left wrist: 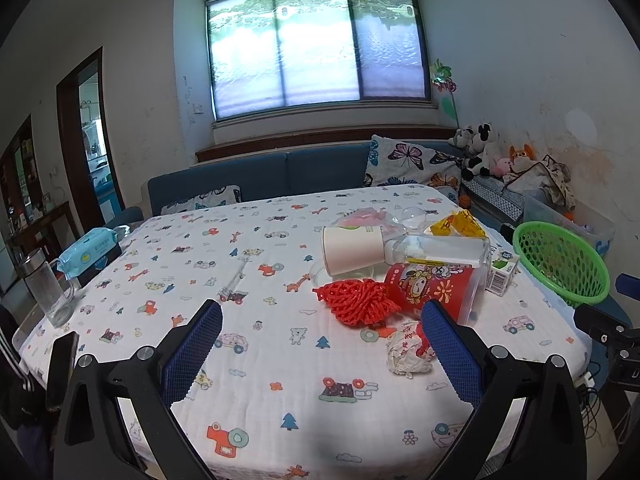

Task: Collect trash

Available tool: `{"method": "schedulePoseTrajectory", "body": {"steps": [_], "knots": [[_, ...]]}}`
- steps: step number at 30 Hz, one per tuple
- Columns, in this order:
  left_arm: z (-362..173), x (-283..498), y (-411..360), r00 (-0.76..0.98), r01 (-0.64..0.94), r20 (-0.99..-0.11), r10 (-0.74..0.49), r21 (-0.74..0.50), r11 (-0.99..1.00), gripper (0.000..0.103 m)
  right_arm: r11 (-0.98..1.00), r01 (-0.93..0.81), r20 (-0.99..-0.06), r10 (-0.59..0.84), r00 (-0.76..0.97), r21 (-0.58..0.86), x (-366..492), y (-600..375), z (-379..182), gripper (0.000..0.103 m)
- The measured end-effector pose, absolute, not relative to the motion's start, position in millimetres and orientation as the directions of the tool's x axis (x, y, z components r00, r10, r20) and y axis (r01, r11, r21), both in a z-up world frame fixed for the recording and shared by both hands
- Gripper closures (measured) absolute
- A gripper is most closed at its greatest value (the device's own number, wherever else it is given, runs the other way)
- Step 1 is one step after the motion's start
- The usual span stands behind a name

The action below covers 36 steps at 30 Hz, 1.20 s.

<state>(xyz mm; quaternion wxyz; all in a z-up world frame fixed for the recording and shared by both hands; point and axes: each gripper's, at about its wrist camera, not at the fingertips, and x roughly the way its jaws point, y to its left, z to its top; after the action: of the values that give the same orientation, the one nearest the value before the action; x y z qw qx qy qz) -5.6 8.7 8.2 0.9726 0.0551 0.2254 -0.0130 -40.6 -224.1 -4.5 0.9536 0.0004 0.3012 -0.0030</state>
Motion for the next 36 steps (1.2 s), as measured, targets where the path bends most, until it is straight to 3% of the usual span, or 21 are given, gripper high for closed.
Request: {"method": "schedulePoseTrajectory", "body": {"steps": [36], "knots": [[7.5, -5.8, 12.9, 0.898, 0.042, -0.440, 0.003, 0.094, 0.995, 0.006, 1.000, -0.004, -0.573, 0.004, 0.820, 0.001, -40.4, -221.7, -4.9, 0.004]]}}
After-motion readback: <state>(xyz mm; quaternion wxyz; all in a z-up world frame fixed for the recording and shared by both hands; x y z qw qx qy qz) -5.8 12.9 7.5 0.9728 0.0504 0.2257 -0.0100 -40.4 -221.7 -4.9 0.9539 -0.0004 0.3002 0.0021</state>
